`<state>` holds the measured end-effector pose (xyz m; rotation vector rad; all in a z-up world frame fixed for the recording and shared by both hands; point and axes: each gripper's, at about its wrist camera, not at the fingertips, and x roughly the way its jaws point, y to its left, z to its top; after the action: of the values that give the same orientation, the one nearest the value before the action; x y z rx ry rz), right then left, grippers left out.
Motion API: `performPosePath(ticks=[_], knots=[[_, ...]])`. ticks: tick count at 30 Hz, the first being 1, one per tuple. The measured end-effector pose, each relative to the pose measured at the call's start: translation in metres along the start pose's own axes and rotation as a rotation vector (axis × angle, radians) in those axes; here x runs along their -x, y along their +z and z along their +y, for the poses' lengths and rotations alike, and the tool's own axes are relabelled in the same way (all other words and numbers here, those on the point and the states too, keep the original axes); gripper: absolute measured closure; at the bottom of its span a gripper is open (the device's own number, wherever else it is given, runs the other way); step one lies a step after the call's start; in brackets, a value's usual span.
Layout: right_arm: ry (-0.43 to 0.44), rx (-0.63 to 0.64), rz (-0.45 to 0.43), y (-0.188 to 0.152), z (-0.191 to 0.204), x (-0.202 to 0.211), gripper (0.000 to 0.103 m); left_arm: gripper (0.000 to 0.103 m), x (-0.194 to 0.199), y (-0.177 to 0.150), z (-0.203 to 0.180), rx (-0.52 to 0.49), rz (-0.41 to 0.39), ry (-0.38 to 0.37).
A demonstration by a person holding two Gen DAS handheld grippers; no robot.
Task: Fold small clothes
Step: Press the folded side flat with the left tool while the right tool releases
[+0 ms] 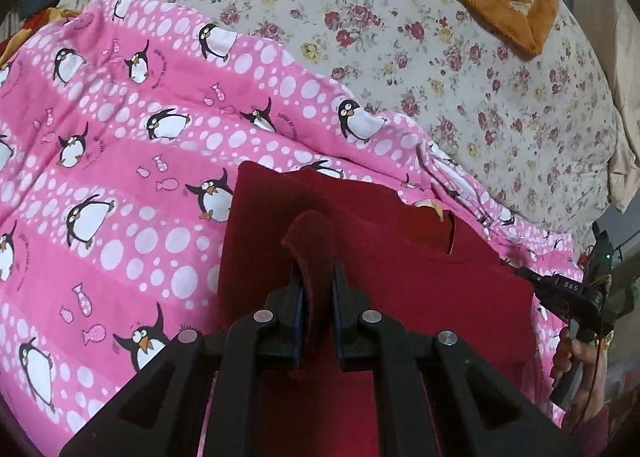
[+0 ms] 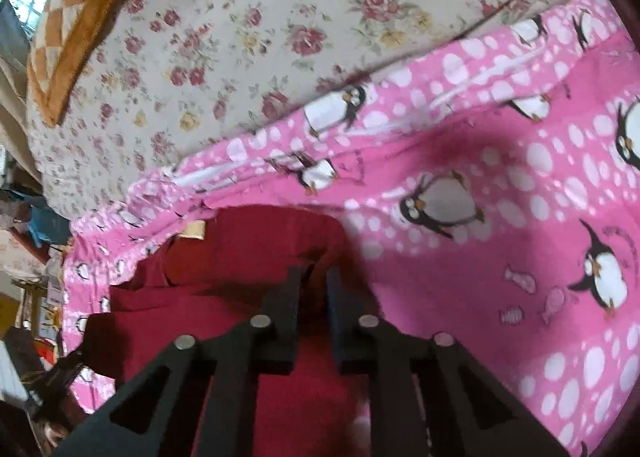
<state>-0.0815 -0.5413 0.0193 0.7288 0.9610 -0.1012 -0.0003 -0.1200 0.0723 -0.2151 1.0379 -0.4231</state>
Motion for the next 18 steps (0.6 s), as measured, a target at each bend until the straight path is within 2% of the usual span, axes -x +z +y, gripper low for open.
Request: performPosePath(ticks=[1, 4, 7, 9, 11, 12, 13, 17, 18], knots=[[-0.003, 0.004, -0.024, 0.002, -0.001, 0.005, 0.1, 0.103, 0.001, 0.001, 0.001, 0.007, -0.007, -0.015], [-0.06, -0.006, -0.121, 0.012, -0.007, 0.018, 0.1, 0.103, 0.0, 0.003, 0.003, 0.021, -0.013, -0.038], [-0.048, -0.032, -0.072, 0.013, -0.01, 0.011, 0.099, 0.103, -0.004, 0.003, 0.004, 0.014, -0.004, -0.029], [-0.041, -0.019, -0.056, 0.007, -0.005, 0.015, 0.092, 0.103, -0.005, 0.002, 0.004, 0.003, -0.007, -0.016], [-0.034, -0.056, -0.082, 0.003, -0.01, 0.025, 0.057, 0.103, -0.005, 0.002, 0.005, 0.006, -0.005, -0.017], [-0.031, -0.091, -0.1, 0.0, -0.015, 0.032, 0.03, 0.103, -0.005, 0.002, 0.006, 0.01, -0.005, -0.02], [-0.026, -0.11, -0.115, -0.004, -0.019, 0.035, 0.026, 0.103, -0.005, 0.002, 0.006, 0.011, -0.006, -0.02], [-0.027, -0.071, -0.045, -0.013, -0.017, 0.017, 0.028, 0.103, -0.009, 0.001, 0.007, 0.014, 0.0, -0.01], [-0.019, -0.051, -0.024, -0.015, -0.014, 0.009, 0.04, 0.103, -0.01, 0.0, 0.007, 0.012, 0.001, -0.009]])
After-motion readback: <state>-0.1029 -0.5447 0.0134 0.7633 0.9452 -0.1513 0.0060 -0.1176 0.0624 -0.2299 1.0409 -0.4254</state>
